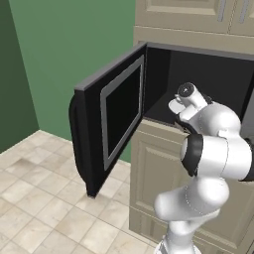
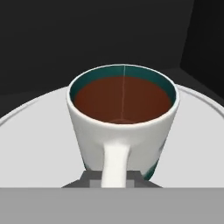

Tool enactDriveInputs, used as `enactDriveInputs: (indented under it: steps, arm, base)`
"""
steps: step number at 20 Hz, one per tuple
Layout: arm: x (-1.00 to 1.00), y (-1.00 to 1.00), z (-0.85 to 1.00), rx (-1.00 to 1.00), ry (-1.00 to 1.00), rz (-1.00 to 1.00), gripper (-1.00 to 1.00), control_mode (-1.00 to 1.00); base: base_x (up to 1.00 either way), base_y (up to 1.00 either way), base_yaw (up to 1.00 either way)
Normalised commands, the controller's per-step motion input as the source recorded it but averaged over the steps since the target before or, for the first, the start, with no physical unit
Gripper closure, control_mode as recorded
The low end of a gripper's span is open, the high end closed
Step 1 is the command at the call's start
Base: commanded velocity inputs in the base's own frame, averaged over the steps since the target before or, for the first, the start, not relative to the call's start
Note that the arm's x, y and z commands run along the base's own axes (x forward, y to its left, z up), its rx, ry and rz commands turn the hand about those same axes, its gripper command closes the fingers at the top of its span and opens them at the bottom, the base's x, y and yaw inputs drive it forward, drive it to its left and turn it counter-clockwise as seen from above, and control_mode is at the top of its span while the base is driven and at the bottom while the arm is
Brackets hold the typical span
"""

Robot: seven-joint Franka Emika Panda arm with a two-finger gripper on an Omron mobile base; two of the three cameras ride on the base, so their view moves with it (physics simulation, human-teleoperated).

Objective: Place the microwavable item in the microwave. Then, close the microwave door and press the start button.

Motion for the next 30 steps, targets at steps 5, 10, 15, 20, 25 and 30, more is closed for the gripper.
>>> enactDriveInputs:
  steps: [5, 10, 15, 20, 25, 30]
  arm:
    - [-0.19, 0.0, 0.03, 0.0, -0.15, 0.0, -1.0, -1.0]
    - [-0.45, 0.11, 0.31, -0.02, -0.12, 0.02, -1.0, -1.0]
    - [-0.56, 0.2, 0.65, -0.02, -0.1, 0.05, -1.0, -1.0]
    - [-0.57, 0.46, 0.74, -0.03, 0.0, 0.07, -1.0, -1.0]
    - [-0.71, 0.53, 0.52, -0.05, 0.09, 0.08, -1.0, -1.0]
    - [-0.95, 0.63, 0.16, -0.07, 0.04, 0.09, -1.0, -1.0]
  base:
    - [0.0, 0.0, 0.0]
    - [0.0, 0.0, 0.0]
    - [0.0, 0.0, 0.0]
    - [0.0, 0.0, 0.0]
    - [0.0, 0.0, 0.0]
    - [0.0, 0.0, 0.0]
